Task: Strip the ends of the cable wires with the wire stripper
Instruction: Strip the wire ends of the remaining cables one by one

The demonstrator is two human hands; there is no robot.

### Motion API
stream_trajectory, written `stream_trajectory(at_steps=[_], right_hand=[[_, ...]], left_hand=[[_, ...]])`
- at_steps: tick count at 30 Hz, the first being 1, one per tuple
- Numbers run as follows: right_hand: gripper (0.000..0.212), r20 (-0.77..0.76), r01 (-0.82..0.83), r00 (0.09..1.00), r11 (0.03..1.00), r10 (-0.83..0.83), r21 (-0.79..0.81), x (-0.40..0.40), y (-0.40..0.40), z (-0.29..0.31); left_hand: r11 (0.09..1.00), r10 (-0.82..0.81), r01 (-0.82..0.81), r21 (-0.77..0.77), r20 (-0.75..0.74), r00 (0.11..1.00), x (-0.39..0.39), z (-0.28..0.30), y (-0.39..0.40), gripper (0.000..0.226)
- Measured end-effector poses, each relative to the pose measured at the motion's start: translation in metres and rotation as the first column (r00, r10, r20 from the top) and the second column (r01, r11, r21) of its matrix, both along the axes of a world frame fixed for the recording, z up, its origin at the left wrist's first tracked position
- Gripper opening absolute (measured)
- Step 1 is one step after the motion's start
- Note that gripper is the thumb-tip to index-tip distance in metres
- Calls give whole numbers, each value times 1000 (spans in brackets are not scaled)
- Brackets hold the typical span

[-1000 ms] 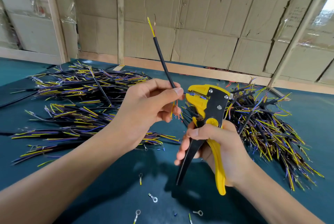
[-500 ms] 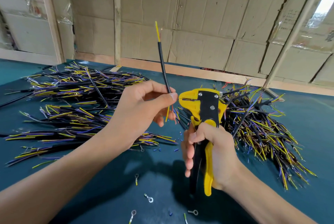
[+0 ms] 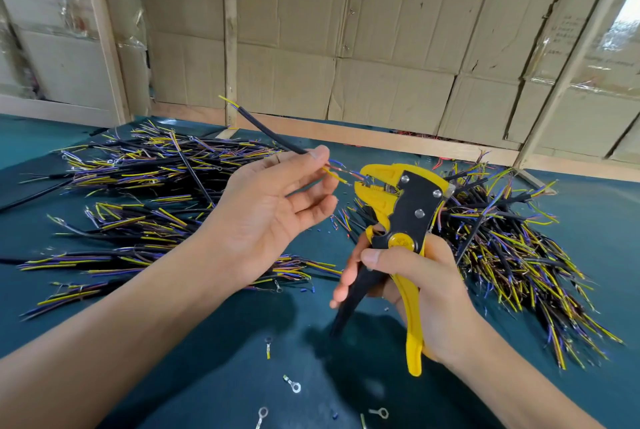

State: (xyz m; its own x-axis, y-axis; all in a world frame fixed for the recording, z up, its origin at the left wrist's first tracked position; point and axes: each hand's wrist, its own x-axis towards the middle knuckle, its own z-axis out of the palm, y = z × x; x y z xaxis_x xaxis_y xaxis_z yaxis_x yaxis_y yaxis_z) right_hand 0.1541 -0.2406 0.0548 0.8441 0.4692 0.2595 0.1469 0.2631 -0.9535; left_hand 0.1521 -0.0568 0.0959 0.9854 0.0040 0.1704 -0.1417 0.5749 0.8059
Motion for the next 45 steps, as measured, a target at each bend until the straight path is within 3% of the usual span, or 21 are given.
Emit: stream_trajectory(at_steps=[5,8,15,20,26,30,40,45], right_hand=[[14,42,69,997,997,-70,31,-2,1,0],[3,88,114,989,993,-117,41,-4,1,1],[13,116,151,981,988,-153,23,-10,4,2],[18,105,150,983,989,-151,15,-12,4,3],[17,108,158,981,987,-159,16,-11,4,2],[13,119,133,984,991,-132,1,-11,3,3],[12,93,112,990,993,-109,-24,-8,2,4],[12,46,115,992,993,-114,-21,-9,2,3]], left_hand=[[999,-15,16,-51,14,1000,-1,2,-3,16],[998,-2,2,-59,2,1000,-2,3,-3,17],[979,-62,50,-200,-55,997,-4,6,-3,7],[979,-133,123,-161,-55,990,-7,3,-9,3],[988,-122,120,-96,-15,992,-8,1,-16,23],[997,-74,74,-20,0,997,-10,0,-20,11],[995,82,-85,55,39,996,-15,-1,-25,15],[994,83,-87,71,52,995,-16,-1,-25,12]])
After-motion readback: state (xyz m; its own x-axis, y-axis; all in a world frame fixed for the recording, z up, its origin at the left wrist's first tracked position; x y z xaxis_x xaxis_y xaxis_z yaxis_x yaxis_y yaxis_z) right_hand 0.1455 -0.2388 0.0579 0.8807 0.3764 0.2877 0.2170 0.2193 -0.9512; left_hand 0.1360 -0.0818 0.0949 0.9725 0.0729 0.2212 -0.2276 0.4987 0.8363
